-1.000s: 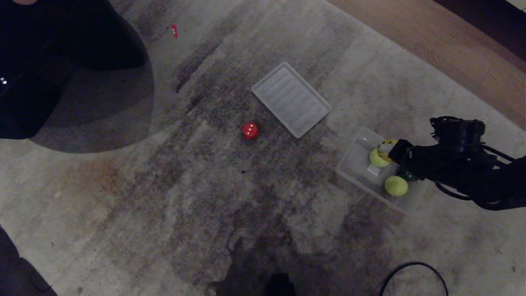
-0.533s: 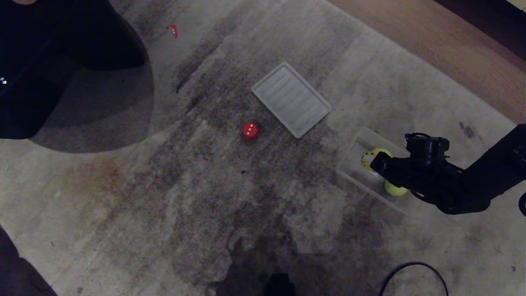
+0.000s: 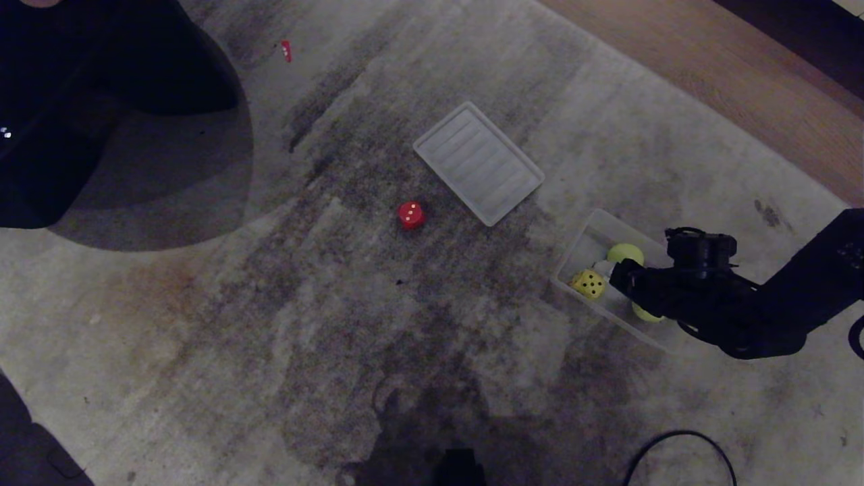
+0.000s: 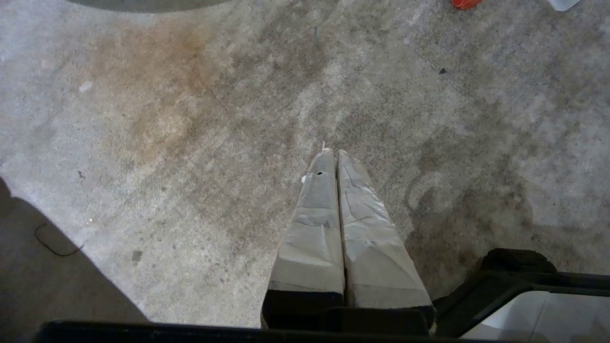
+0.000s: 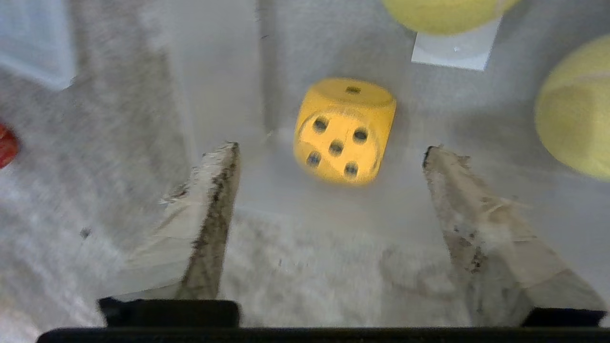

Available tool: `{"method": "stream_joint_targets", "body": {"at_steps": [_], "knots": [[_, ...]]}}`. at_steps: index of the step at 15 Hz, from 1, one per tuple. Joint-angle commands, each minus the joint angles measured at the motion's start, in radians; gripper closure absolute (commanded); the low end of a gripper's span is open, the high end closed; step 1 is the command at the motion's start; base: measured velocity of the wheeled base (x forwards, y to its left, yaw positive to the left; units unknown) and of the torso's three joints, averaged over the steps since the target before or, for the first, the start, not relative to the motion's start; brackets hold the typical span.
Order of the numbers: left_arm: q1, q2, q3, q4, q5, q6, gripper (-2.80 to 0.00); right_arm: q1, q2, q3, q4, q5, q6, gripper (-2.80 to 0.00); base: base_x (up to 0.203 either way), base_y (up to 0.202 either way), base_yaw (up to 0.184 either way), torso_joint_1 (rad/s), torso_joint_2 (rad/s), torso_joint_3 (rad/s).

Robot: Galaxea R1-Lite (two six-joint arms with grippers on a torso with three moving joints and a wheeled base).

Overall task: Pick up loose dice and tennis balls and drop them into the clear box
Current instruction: Put the toys in the box, then pick up toys out of the box

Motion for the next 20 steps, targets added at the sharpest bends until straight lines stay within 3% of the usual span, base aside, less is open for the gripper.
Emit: {"method": "stream_joint_targets", "body": {"at_steps": [1,2,3,5,9,11,17,20], "knots": [[0.0,0.001,0.002,0.0,0.001,0.0,0.0,-0.002,-0.127,0.068,-0.002,0.004,-0.006,-2.8,0.0,0.0,0.0,0.0,0.0,0.0],[0.0,0.001,0.002,0.0,0.001,0.0,0.0,-0.002,-0.193,0.112,-0.001,0.004,-0.009,-2.8,0.0,0.0,0.0,0.0,0.0,0.0],[0.0,0.001,0.002,-0.001,0.0,0.0,0.0,-0.003,-0.272,0.168,0.0,0.006,-0.01,0.0,0.0,0.0,0.0,0.0,0.0,0.0],[0.0,0.001,0.002,0.0,0.0,0.0,0.0,-0.001,-0.431,0.3,0.001,0.01,-0.037,0.0,0.0,0.0,0.0,0.0,0.0,0.0],[0.0,0.001,0.002,0.0,0.0,0.0,0.0,0.007,-0.768,0.589,0.027,0.011,-0.175,0.0,0.0,0.0,0.0,0.0,0.0,0.0],[0.0,0.001,0.002,0.0,0.001,0.0,0.0,0.011,-0.972,0.676,0.102,0.01,-0.245,0.0,0.0,0.0,0.0,0.0,0.0,0.0],[0.0,0.001,0.002,0.0,0.0,0.0,0.0,-0.033,-1.682,0.81,0.66,0.003,-0.381,0.0,0.0,0.0,0.0,0.0,0.0,0.0],[0.0,0.001,0.002,0.0,0.0,0.0,0.0,-0.046,-1.933,0.875,0.831,-0.032,-0.454,0.0,0.0,0.0,0.0,0.0,0.0,0.0]]}}
